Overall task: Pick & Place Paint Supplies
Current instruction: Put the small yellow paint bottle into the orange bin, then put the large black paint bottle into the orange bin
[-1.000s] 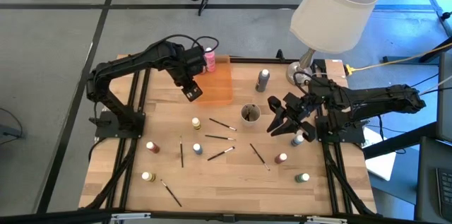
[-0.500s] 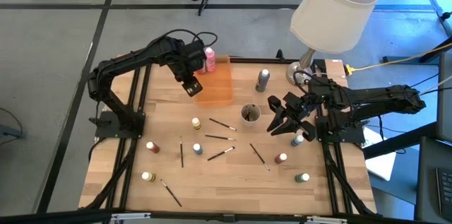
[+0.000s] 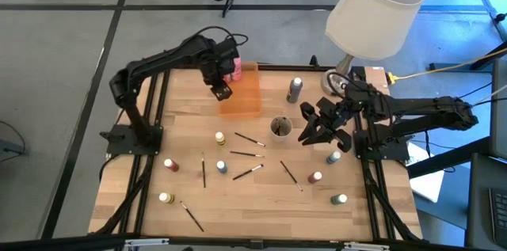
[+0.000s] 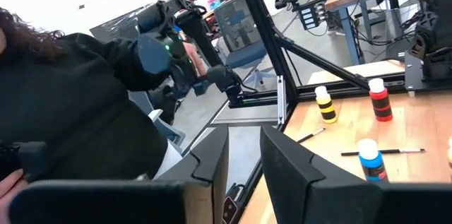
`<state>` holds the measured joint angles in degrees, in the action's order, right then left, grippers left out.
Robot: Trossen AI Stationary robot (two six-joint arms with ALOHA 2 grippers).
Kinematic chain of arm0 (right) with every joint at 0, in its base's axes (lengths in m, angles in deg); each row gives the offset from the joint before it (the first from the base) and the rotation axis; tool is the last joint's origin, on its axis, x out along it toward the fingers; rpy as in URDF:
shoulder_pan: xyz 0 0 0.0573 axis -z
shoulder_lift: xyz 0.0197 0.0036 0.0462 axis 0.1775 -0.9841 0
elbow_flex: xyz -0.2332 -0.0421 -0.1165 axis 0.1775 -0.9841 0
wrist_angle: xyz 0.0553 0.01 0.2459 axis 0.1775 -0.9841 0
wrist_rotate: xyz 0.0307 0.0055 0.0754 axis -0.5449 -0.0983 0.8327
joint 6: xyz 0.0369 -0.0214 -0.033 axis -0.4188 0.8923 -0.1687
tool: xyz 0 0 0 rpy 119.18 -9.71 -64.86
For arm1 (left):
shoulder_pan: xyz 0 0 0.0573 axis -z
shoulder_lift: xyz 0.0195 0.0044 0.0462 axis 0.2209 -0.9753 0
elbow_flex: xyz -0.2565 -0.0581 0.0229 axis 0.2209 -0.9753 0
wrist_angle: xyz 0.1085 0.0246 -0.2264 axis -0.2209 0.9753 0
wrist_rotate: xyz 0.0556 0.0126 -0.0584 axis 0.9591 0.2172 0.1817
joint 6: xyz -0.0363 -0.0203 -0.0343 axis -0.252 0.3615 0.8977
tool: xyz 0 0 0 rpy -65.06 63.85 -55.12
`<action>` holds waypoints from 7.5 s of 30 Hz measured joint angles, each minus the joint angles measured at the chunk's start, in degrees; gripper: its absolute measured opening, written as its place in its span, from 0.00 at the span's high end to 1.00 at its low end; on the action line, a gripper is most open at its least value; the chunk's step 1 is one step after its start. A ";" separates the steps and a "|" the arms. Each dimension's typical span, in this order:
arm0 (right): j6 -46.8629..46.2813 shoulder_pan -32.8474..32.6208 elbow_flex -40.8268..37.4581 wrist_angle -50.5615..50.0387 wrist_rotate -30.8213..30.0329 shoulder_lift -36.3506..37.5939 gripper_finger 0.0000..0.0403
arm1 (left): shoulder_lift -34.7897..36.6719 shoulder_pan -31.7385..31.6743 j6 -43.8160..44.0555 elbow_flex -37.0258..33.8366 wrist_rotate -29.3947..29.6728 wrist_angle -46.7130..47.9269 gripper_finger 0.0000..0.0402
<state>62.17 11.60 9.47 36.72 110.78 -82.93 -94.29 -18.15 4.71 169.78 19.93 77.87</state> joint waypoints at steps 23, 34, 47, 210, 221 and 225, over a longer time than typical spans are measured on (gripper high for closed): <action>-1.46 4.34 0.00 -0.87 1.37 0.00 0.78 | -8.48 -4.66 -14.94 -0.02 4.58 -5.26 0.71; -1.90 6.77 -0.02 -0.02 5.02 0.00 0.78 | -11.36 -4.58 -20.35 -0.04 6.15 -3.04 0.71; -3.27 8.98 -0.01 0.28 9.19 0.00 0.78 | -11.58 -4.88 -23.82 -0.04 6.17 -3.28 0.71; -0.51 -26.86 -0.04 15.15 -35.45 -5.16 0.78 | 25.25 64.50 52.38 -12.44 13.45 -3.12 0.64; -3.65 -32.28 0.82 24.38 -46.35 -13.00 0.78 | 25.25 75.31 54.14 -12.44 19.20 -3.43 0.64; -3.33 -35.43 6.00 14.48 -51.18 -13.52 0.78 | 25.25 78.39 56.24 -12.44 19.24 -3.41 0.64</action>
<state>58.84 -23.83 15.47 51.20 59.60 -96.45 -69.04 60.25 60.95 157.34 39.17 74.46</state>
